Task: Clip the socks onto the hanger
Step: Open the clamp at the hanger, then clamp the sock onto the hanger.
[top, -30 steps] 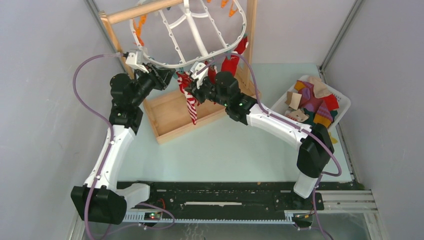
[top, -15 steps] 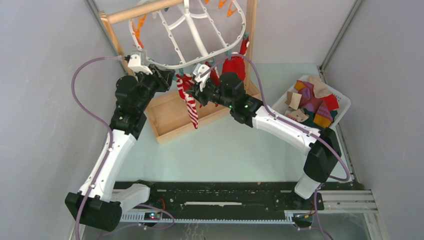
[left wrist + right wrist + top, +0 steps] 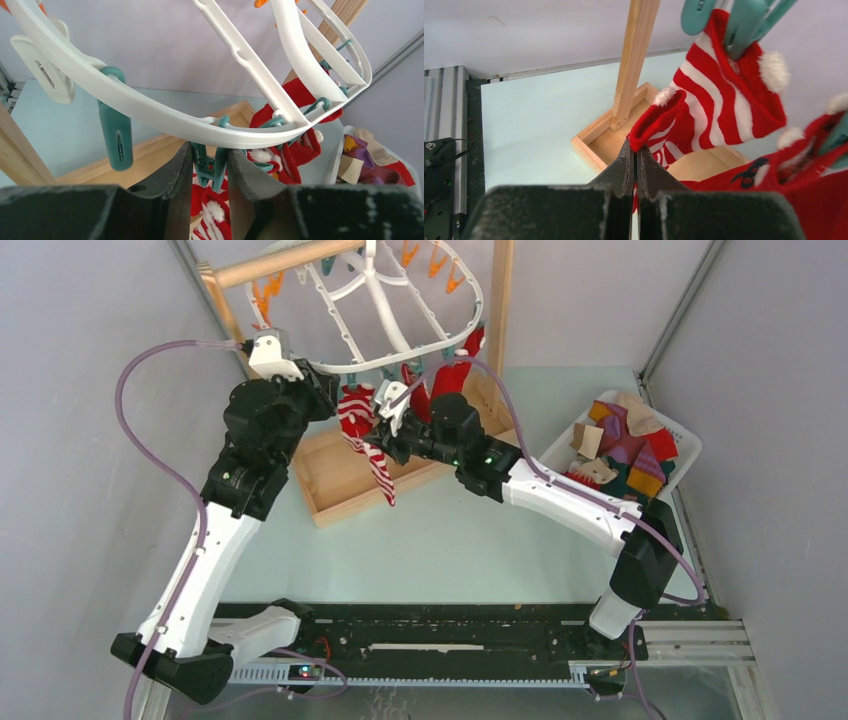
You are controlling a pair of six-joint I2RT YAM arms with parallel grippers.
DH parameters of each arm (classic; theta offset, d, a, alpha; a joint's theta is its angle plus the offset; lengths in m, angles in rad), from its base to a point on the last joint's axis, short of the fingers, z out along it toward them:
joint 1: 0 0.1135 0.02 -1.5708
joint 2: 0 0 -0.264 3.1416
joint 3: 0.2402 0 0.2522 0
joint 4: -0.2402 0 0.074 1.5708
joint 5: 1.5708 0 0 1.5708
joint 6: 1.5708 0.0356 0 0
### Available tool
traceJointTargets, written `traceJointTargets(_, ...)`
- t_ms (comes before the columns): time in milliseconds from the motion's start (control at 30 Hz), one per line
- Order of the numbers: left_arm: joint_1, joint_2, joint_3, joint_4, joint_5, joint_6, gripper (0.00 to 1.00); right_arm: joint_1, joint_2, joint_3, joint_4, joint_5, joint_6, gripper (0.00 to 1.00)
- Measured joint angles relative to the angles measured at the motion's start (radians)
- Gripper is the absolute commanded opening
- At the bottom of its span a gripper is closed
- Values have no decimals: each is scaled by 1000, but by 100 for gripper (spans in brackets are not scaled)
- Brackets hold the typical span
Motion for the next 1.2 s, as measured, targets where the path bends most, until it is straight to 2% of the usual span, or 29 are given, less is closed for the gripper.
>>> traceJointTargets(233, -74, 10, 25, -52, -85, 0, 0, 26, 0, 0, -24, 0, 6, 0)
traceJointTargets(533, -114, 16, 25, -59, -92, -3, 0, 43, 1, 21, -15, 48, 64, 0)
traceJointTargets(1200, -139, 18, 45, -126, -174, -10, 0, 90, 34, 29, 90, 240, 18, 0)
